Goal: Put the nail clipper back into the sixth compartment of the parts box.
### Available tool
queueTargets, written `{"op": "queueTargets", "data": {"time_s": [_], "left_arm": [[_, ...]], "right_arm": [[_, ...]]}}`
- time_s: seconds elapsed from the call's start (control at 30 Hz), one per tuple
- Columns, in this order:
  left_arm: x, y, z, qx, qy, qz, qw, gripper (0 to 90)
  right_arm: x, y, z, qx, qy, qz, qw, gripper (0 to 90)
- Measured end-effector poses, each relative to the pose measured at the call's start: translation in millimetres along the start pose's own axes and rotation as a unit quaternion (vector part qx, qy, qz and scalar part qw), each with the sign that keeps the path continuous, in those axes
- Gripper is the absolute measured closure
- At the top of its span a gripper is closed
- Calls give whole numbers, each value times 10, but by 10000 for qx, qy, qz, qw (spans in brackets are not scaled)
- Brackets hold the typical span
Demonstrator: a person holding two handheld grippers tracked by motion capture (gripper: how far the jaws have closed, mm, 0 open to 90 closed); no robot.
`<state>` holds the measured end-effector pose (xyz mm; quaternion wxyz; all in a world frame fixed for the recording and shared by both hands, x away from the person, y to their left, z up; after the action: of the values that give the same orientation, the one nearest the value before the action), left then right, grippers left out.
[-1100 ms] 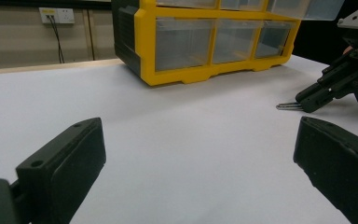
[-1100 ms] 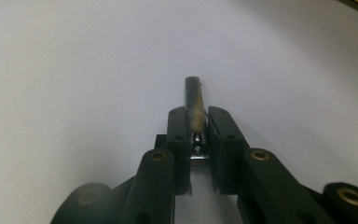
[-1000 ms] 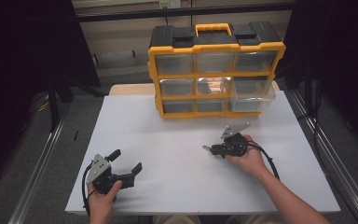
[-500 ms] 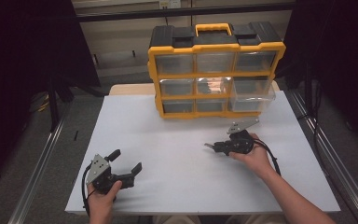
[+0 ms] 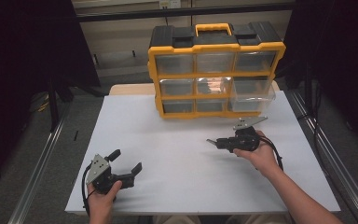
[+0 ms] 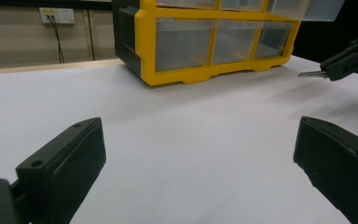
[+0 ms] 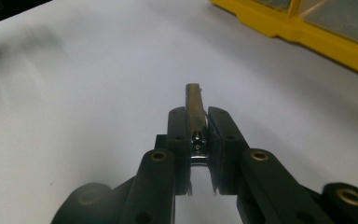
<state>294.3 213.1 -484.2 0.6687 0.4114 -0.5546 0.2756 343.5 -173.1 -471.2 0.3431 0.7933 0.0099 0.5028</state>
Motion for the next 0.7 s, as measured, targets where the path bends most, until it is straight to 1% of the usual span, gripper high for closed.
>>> {"op": "queueTargets", "data": {"time_s": [0.17, 0.27, 0.33, 0.37, 0.6, 0.7], "left_arm": [[6, 3, -1, 32, 48, 37, 10000, 23], [3, 3, -3, 34, 40, 25, 10000, 23], [7, 4, -2, 27, 25, 35, 10000, 23], [9, 5, 1, 16, 28, 41, 10000, 23], [8, 4, -2, 31, 25, 39, 10000, 23], [7, 4, -2, 32, 27, 37, 10000, 23]], "right_arm": [[99, 62, -17, 28, 26, 113, 9999, 801], [142, 98, -24, 9, 33, 154, 9999, 802], [153, 109, -25, -4, 30, 145, 9999, 802], [173, 129, -23, 1, 16, 205, 9998, 802], [213, 185, -22, -18, -11, 298, 9996, 802], [256, 225, -22, -22, -38, 387, 9992, 802]]}}
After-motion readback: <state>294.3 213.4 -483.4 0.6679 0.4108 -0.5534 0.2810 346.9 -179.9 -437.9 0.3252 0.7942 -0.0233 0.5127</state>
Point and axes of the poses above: each handheld gripper's, and its own axes: y roughly backward along the jaws, x roughly out of its top, z roughly to its right, the point moved 5 cm from there along -y, roughly forward along the jaws, and after that the axes turned 8 degrees about x, right-handed, at the moved point
